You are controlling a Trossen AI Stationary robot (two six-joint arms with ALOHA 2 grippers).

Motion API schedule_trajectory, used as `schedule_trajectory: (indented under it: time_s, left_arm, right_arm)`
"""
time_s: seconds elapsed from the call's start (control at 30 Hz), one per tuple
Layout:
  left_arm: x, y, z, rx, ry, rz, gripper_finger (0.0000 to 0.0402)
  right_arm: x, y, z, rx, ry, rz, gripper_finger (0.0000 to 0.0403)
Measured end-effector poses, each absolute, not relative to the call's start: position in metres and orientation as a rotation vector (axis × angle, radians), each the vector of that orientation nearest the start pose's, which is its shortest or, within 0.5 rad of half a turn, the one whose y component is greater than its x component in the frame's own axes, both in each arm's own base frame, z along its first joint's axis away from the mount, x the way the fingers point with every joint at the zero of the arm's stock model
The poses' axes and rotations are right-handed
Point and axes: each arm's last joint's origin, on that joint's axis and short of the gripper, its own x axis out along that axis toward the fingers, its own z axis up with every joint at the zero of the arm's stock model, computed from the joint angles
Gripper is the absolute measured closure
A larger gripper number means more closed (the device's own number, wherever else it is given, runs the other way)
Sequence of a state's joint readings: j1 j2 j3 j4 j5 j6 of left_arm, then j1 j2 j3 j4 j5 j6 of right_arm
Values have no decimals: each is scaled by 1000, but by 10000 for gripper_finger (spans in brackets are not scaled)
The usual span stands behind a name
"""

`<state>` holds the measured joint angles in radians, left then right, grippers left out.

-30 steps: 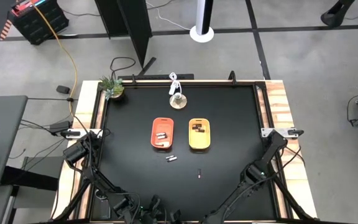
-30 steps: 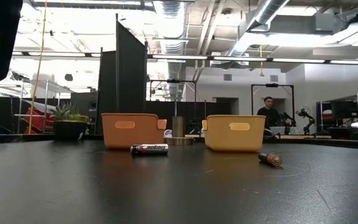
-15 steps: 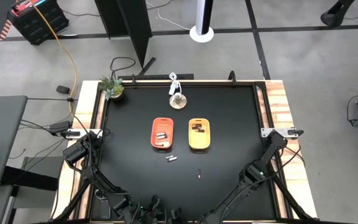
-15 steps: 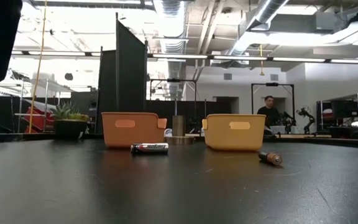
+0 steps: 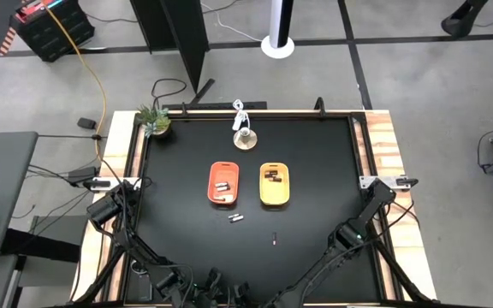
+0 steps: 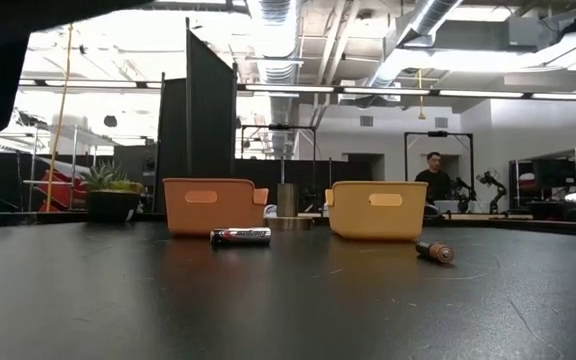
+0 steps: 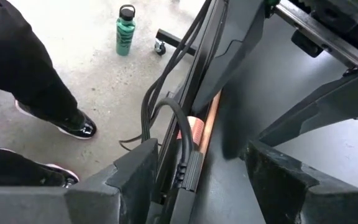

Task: Sort batteries
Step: Put the black battery into the yellow bin

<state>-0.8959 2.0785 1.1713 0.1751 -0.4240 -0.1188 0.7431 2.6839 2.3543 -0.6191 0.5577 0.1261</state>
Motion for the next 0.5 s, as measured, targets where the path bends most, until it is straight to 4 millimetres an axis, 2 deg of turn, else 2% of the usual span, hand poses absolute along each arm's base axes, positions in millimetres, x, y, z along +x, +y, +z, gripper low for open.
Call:
schedule_trajectory:
  time_s: [0.5]
  left_arm:
    - [273, -317, 116, 313, 595, -405, 207]
  right_arm:
    - [427, 365, 122, -442, 777, 143, 146]
